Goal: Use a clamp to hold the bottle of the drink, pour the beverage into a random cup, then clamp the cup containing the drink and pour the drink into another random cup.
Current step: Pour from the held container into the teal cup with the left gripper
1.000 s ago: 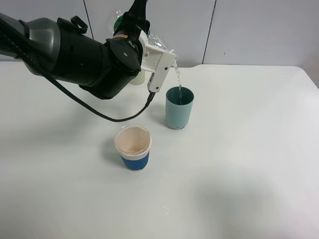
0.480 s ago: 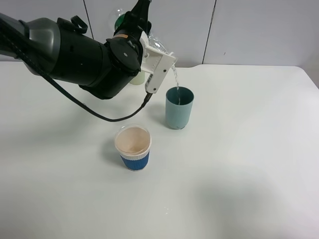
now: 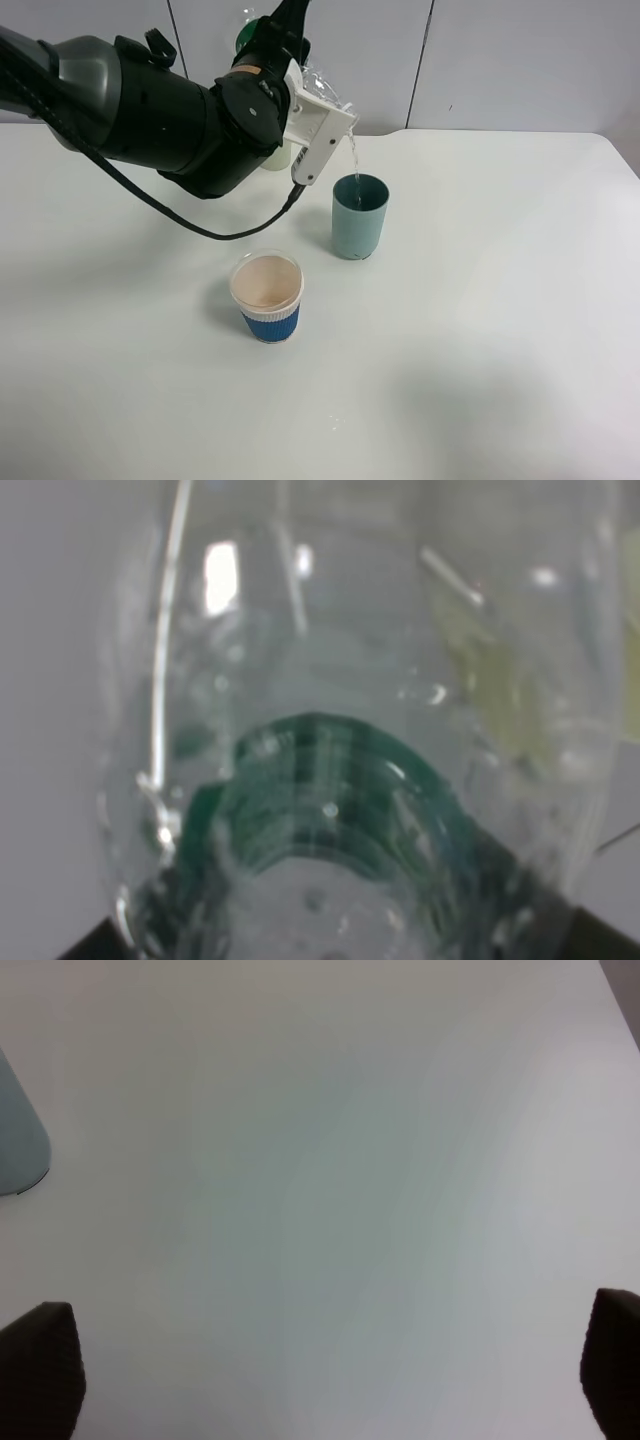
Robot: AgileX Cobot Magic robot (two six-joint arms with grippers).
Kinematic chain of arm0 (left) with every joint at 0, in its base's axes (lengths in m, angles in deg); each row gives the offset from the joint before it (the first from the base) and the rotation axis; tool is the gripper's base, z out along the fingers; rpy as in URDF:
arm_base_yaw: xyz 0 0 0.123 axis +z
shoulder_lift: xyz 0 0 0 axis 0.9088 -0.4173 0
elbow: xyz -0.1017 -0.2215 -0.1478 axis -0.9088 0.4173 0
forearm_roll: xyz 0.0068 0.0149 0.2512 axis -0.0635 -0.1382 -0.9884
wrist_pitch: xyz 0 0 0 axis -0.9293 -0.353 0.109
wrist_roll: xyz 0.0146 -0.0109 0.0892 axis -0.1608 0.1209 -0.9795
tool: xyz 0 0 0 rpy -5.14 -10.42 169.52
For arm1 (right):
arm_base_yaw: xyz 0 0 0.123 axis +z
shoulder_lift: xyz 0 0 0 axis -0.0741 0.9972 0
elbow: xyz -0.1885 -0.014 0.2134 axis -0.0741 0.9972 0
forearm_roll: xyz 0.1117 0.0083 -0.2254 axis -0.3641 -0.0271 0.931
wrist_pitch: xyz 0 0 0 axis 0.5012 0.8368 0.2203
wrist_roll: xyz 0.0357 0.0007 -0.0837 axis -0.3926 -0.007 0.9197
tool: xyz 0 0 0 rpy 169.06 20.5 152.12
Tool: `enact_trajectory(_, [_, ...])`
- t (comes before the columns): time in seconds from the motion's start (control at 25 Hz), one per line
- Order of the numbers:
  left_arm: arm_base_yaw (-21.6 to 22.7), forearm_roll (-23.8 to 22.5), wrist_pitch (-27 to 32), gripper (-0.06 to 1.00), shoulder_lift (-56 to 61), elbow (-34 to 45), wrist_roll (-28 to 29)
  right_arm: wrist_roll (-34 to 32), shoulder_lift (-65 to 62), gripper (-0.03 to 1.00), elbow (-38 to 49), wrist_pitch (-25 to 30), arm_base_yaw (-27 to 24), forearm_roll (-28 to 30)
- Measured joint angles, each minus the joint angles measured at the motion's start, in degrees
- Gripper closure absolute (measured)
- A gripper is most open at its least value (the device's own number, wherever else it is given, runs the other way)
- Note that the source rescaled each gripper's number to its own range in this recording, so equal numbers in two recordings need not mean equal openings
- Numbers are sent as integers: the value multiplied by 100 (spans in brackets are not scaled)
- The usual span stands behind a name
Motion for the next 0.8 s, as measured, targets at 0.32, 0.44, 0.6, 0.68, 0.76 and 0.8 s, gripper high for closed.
enact_trajectory(0.32, [0, -377, -41, 91, 0, 0, -1, -5, 0, -3, 0, 0, 0, 0])
enact_trajectory(0.44, [0, -506, -46, 91, 0, 0, -6, -5, 0, -3, 0, 0, 0, 0])
enact_trajectory(0.6, [0, -610, -93, 91, 0, 0, -6, -5, 0, -3, 0, 0, 0, 0])
enact_trajectory(0.68, [0, -637, -96, 91, 0, 0, -6, -5, 0, -3, 0, 0, 0, 0])
enact_trajectory(0.76, [0, -682, -96, 91, 0, 0, -6, -5, 0, -3, 0, 0, 0, 0])
enact_trajectory(0.8, [0, -711, -96, 91, 0, 0, -13, -5, 0, -3, 0, 0, 0, 0])
